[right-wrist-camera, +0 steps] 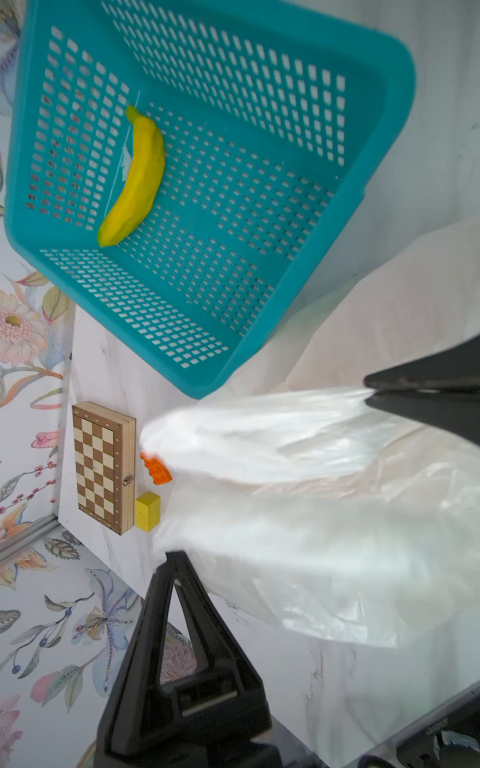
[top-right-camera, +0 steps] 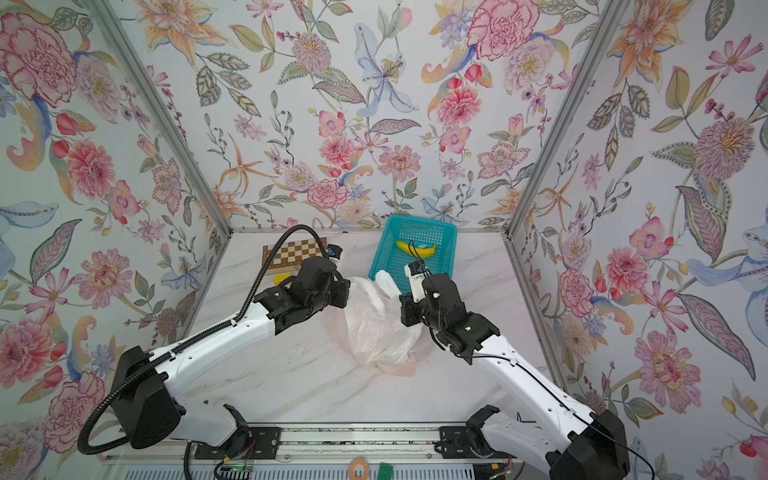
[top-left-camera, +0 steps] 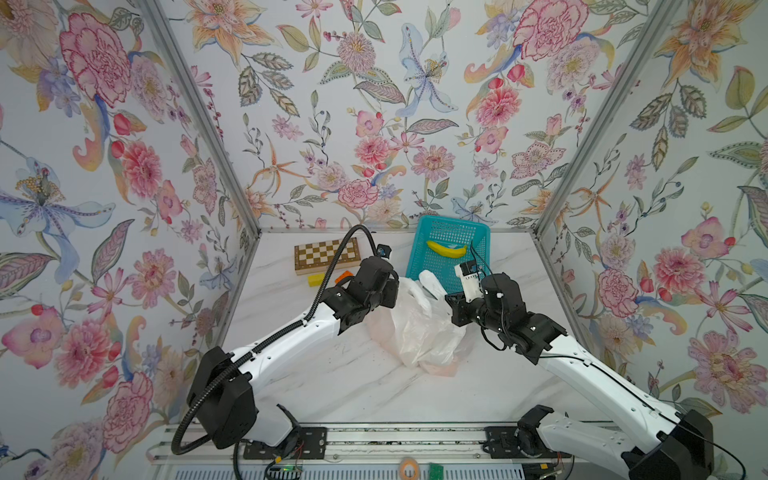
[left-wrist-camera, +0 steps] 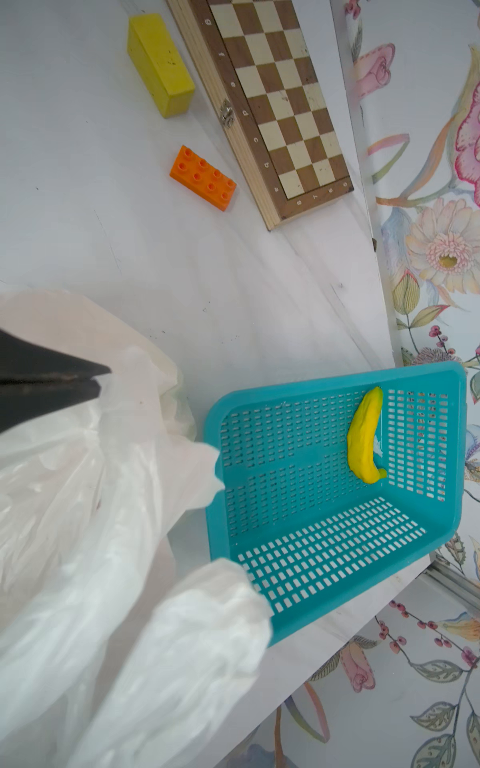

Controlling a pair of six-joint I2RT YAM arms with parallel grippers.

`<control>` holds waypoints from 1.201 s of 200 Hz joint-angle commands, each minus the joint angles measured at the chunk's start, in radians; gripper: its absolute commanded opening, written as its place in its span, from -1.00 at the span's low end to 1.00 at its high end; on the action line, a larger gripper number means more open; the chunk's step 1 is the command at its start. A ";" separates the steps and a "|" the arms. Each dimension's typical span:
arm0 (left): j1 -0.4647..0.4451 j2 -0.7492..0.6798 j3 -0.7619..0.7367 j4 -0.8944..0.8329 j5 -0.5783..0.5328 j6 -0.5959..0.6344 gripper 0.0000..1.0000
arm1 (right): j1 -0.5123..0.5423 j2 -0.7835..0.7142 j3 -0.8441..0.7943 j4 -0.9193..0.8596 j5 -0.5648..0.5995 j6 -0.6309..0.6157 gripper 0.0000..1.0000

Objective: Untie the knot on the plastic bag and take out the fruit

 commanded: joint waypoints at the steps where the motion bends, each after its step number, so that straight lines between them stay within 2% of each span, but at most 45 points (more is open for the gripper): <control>1: 0.023 -0.070 -0.046 -0.001 -0.034 -0.032 -1.00 | -0.031 -0.046 -0.043 0.029 0.068 0.050 -1.00; 16: 0.030 -0.104 -0.078 0.009 -0.024 -0.037 -1.00 | -0.064 -0.066 -0.058 0.036 0.084 0.081 -1.00; 31: 0.031 -0.137 -0.110 0.050 0.015 -0.020 -1.00 | -0.068 -0.086 -0.075 0.077 0.038 0.086 -1.00; 48: 0.030 -0.168 -0.134 0.130 0.132 0.058 -0.53 | -0.064 -0.096 -0.090 0.129 -0.045 0.092 -1.00; 64: 0.030 -0.183 -0.126 0.160 0.208 0.161 -0.32 | -0.057 -0.091 -0.081 0.142 -0.071 0.103 -1.00; 83: 0.029 -0.190 -0.076 0.111 0.175 0.246 -0.11 | -0.055 -0.086 -0.061 0.120 -0.051 0.116 -1.00; 93: 0.030 -0.191 -0.037 0.081 0.149 0.243 -0.04 | -0.053 -0.086 -0.054 0.108 -0.045 0.124 -1.00; 105: 0.027 -0.191 -0.008 0.074 0.166 0.221 0.03 | -0.050 -0.089 -0.050 0.109 -0.049 0.134 -1.00; 118: 0.016 -0.179 0.008 0.086 0.163 0.187 0.20 | -0.047 -0.095 -0.052 0.118 -0.054 0.143 -1.00; 127: 0.002 -0.161 0.027 0.068 0.167 0.215 0.35 | -0.044 -0.098 -0.051 0.124 -0.056 0.144 -1.00; 142: -0.023 -0.129 0.058 0.015 0.164 0.321 0.66 | -0.044 -0.102 -0.046 0.124 -0.049 0.143 -1.00; 158: -0.030 -0.099 0.098 -0.037 0.231 0.442 0.81 | -0.043 -0.105 -0.037 0.117 -0.046 0.135 -1.00; 180: -0.040 -0.099 0.074 -0.067 0.380 0.781 0.92 | -0.043 -0.097 -0.027 0.105 -0.045 0.123 -1.00; 208: -0.043 -0.130 -0.017 0.001 0.286 1.149 0.98 | -0.043 -0.091 -0.017 0.100 -0.056 0.124 -1.00; 240: -0.042 -0.079 0.008 0.043 0.280 1.285 0.98 | -0.043 -0.090 -0.020 0.107 -0.053 0.124 -1.00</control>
